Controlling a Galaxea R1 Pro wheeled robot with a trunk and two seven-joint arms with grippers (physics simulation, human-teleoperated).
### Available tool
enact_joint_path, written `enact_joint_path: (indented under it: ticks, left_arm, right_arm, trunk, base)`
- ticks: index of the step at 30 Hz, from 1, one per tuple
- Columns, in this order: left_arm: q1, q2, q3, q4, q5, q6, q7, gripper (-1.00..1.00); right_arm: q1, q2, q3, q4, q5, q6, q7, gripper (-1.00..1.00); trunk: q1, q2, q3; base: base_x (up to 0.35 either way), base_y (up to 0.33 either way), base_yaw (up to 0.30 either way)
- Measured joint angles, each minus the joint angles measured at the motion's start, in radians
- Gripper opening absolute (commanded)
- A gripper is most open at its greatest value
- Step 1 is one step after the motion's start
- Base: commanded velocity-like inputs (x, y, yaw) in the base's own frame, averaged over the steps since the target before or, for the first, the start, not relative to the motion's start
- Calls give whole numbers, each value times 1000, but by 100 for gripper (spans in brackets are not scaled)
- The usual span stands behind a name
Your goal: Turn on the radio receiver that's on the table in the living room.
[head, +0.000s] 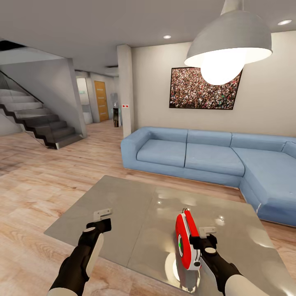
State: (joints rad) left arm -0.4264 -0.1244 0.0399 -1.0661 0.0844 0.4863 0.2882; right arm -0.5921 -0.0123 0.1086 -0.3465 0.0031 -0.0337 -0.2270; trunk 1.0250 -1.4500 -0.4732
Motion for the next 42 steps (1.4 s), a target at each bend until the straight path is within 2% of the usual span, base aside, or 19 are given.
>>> enact_joint_path:
  ticks: [11, 20, 26, 34, 40, 42]
  left_arm:
    - [0, 0, 0, 0, 0, 0, -1, -100]
    - [0, 0, 0, 0, 0, 0, -1, -100]
    - [0, 0, 0, 0, 0, 0, -1, -100]
    - [0, 0, 0, 0, 0, 0, -1, -100]
    - [0, 0, 0, 0, 0, 0, -1, -100]
    - [0, 0, 0, 0, 0, 0, -1, -100]
  right_arm:
    - [0, 0, -1, -32, 2, 3, -1, 100]
    - [0, 0, -1, -96, 1, 8, -3, 100]
    - [0, 0, -2, -172, 0, 26, -4, 100]
    - [0, 0, -7, -349, -6, 197, -3, 100]
    - [0, -3, -7, -503, -78, 379, -4, 100]
    - [0, -7, -7, -575, -98, 472, -4, 100]
  trunk:
    - [0, 0, 0]
    - [0, 0, 0]
    - [0, 0, 0]
    - [0, 0, 0]
    - [0, 0, 0]
    - [0, 0, 0]
  base:
    - [0, 0, 0]
    - [0, 0, 0]
    - [0, 0, 0]
    - [0, 0, 0]
    - [0, 0, 0]
    - [-141, 76, 0]
